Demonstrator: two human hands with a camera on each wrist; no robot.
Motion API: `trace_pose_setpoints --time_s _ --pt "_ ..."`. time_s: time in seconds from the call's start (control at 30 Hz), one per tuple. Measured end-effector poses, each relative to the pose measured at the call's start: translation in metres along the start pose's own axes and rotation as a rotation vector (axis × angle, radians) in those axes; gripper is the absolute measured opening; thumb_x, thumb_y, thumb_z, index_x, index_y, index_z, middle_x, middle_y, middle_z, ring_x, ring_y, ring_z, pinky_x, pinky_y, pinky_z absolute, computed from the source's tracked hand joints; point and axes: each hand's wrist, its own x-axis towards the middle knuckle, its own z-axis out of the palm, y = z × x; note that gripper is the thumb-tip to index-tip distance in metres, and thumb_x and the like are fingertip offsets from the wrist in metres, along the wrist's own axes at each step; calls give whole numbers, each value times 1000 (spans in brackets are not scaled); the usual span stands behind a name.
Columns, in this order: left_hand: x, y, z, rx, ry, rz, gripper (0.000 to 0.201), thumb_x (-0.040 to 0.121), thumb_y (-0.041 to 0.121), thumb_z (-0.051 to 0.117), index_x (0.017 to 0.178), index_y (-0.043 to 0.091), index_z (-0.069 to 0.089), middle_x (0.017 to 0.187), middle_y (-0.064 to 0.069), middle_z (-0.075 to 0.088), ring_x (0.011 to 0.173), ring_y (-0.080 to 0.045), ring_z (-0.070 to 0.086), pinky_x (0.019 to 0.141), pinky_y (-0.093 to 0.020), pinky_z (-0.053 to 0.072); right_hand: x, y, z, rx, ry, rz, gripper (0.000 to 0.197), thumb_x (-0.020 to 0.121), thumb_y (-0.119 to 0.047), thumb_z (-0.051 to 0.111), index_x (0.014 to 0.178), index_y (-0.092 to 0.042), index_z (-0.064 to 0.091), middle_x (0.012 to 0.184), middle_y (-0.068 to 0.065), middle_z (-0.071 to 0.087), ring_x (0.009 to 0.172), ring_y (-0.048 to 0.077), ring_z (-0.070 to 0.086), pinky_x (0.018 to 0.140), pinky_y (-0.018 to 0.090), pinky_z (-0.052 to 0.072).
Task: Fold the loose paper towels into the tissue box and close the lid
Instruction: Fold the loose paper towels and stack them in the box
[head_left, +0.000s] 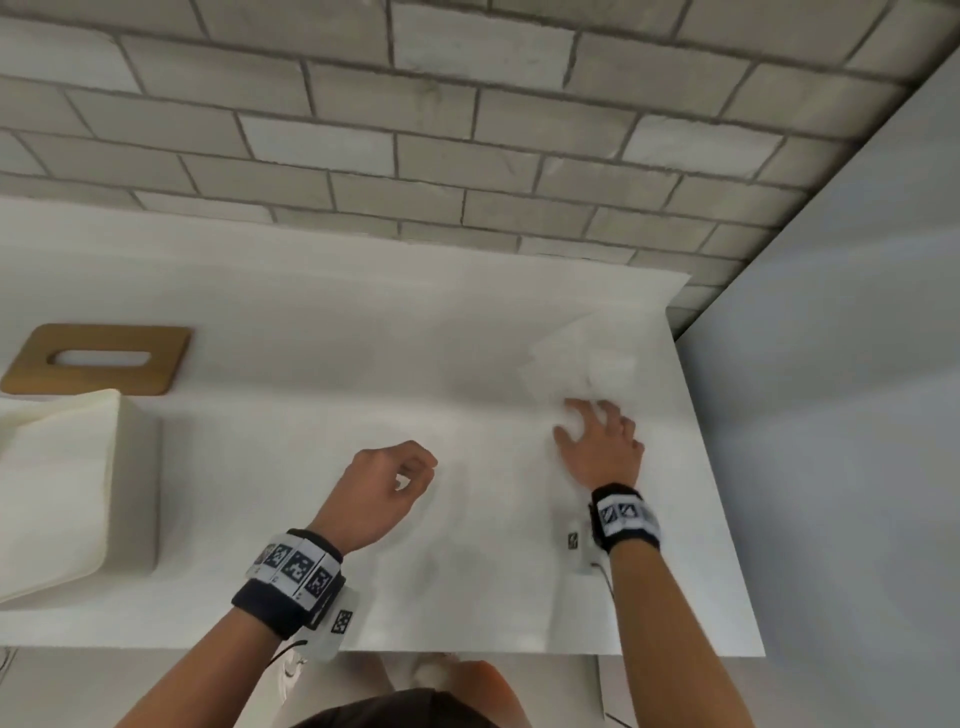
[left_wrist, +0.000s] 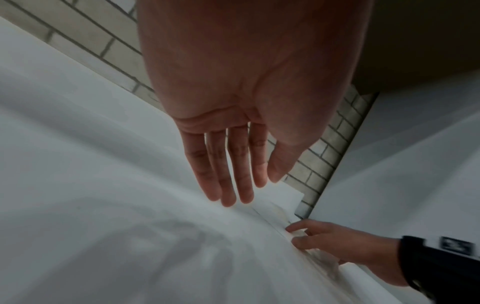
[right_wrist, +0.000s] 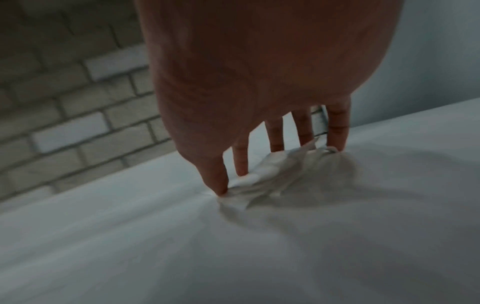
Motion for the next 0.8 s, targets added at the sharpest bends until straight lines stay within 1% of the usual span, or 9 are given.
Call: trace_pose_setpoints --time_s 0.1,0.2,0.27,0.33,0.43,0.57,0.63,0.7,0.8 --pt "23 1 23 88 -32 -25 11 101 37 65 110 34 71 102 20 74 98 2 70 91 -37 60 -53 -21 11 -37 7 -88 59 93 -66 56 150 -52 48 163 0 40 144 35 42 110 51 43" --pt "44 4 51 201 -29 -95 39 100 56 61 130 30 60 122 12 66 110 -11 65 98 -42 56 -97 -38 15 -63 -136 -160 59 96 -73 47 152 -55 39 167 -6 29 150 30 32 115 51 39" --pt "59 5 68 261 -15 -158 70 97 64 60 150 20 46 143 0 53 130 -24 52 107 -44 49 -100 -42 1 15 -165 -155 51 98 -73 46 145 -53 47 157 -7 39 142 26 44 111 48 44" --pt "75 5 80 381 3 -185 89 94 69 62 156 11 34 149 -8 39 135 -32 40 107 -45 47 -75 -38 -14 184 12 -69 39 101 -65 52 129 -39 61 133 1 60 119 29 63 96 44 54" --pt "97 11 85 512 -24 -229 85 89 66 71 146 10 40 142 -12 33 129 -33 36 101 -45 47 -6 -19 -29 299 269 160 49 101 -56 61 127 -15 62 121 16 66 112 40 65 89 48 56" --pt "111 18 85 373 -74 -232 58 93 42 78 134 8 53 136 -15 44 131 -35 41 103 -39 43 71 -3 -27 260 49 462 75 89 -52 75 140 -4 49 147 22 43 135 45 42 109 53 41" --pt "111 16 82 154 -12 -207 43 94 24 79 125 11 54 120 -12 61 116 -33 59 84 -27 47 88 -2 -25 303 -32 407 56 91 -37 73 133 -5 56 144 19 48 133 42 44 107 46 42" --pt "107 15 77 -91 105 -208 49 88 18 85 120 17 48 103 -7 67 94 -25 67 69 -22 47 90 -3 -30 403 -46 301 34 96 -16 66 127 -5 57 133 19 59 124 40 56 94 38 46" --pt "104 13 68 -306 255 -207 79 80 18 93 135 28 37 98 -9 72 84 -20 72 71 -26 54 71 -7 -41 567 1 166 27 94 4 55 117 -11 51 103 11 64 96 35 67 65 28 44"
